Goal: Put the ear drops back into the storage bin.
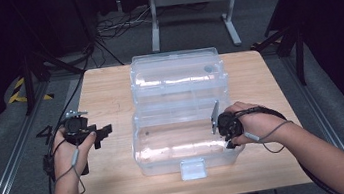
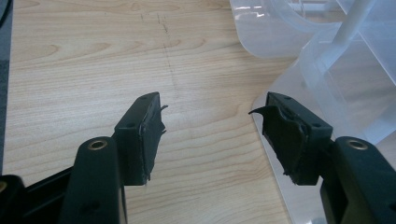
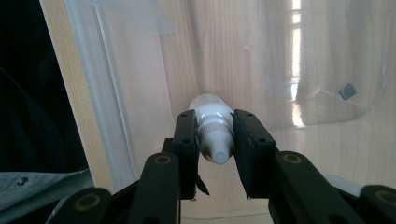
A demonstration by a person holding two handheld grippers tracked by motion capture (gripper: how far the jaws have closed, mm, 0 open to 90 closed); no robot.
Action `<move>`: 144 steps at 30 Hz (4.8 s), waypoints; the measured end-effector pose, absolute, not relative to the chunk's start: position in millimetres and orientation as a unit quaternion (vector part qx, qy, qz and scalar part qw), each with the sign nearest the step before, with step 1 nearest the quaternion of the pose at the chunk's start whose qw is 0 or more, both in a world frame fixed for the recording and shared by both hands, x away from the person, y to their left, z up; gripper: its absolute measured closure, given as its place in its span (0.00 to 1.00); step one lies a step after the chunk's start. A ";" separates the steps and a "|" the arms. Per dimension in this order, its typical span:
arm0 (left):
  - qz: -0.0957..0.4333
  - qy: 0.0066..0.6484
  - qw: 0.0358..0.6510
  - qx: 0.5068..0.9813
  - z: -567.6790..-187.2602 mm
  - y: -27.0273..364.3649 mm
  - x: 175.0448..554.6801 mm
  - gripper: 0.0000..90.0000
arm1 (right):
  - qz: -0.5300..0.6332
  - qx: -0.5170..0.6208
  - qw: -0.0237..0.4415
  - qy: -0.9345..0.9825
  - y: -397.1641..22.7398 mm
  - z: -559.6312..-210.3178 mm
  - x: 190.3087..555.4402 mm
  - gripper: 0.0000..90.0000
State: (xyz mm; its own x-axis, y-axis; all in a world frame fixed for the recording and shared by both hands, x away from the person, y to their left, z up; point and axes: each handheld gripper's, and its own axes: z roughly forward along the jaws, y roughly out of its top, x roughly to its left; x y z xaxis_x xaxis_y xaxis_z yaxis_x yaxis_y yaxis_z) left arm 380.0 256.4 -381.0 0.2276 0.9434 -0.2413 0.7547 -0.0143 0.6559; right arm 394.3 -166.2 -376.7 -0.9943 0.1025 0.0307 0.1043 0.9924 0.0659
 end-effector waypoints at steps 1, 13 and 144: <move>0.133 0.607 0.353 0.700 -381.0 256.3 380.1 0.43 | -0.033 -0.050 0.014 -0.998 -166.1 -377.2 394.7 0.79; 0.132 0.608 0.352 0.699 -381.2 256.2 380.0 0.43 | -0.027 -0.051 0.017 -0.998 -165.5 -383.6 395.1 0.79; 0.095 0.467 0.347 0.808 -338.4 224.8 388.9 0.45 | -0.189 -0.294 -0.005 -0.937 -301.3 -395.3 398.0 0.54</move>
State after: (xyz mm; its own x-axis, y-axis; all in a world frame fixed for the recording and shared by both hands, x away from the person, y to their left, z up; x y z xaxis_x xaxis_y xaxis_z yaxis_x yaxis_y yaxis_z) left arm 388.9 224.8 -338.4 0.5463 0.8203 -0.1695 0.6880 -0.3241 0.6493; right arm 398.0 -301.3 -395.3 -0.8272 0.5527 0.1010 0.5487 0.7562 0.3564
